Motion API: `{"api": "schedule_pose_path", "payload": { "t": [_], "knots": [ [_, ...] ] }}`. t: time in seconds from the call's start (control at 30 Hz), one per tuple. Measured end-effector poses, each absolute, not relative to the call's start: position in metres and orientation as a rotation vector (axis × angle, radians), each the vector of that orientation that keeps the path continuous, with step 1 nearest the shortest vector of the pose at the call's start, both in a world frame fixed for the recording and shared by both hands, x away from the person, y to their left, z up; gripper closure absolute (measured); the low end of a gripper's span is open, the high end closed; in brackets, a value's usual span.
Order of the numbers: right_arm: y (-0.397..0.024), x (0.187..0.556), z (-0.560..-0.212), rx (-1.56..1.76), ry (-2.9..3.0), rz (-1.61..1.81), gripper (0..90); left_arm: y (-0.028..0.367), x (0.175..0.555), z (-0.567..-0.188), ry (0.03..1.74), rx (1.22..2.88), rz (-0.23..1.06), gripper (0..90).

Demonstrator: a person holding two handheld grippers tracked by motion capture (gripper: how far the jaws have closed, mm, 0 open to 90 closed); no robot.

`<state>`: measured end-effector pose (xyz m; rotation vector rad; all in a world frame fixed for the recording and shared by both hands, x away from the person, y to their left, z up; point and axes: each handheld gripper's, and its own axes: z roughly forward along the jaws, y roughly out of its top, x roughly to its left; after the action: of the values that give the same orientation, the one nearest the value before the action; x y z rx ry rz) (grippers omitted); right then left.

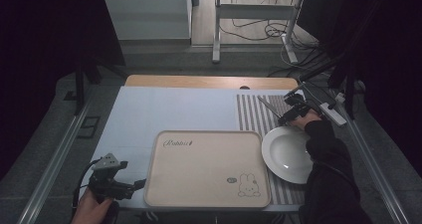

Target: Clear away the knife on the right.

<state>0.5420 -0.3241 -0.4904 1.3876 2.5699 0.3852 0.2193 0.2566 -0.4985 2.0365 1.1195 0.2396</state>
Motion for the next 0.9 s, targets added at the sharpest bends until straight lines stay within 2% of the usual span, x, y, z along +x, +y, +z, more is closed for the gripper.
{"api": "schedule_pose_path", "payload": {
  "t": [0.1,0.23,0.67,0.9],
  "knots": [
    [-0.320,0.541,-0.487,1.348,2.613,0.367,50.5,0.256,0.219,-0.498,1.119,2.037,0.241,1.8],
    [-0.317,0.540,-0.485,1.311,2.652,0.376,78.3,0.256,0.219,-0.498,1.118,2.039,0.242,1.8],
    [-0.318,0.540,-0.483,1.285,2.657,0.379,80.7,0.256,0.219,-0.498,1.119,2.036,0.241,1.8],
    [-0.328,0.540,-0.470,1.276,2.609,0.450,80.7,0.256,0.219,-0.498,1.121,2.036,0.241,1.8]
  ]
}}
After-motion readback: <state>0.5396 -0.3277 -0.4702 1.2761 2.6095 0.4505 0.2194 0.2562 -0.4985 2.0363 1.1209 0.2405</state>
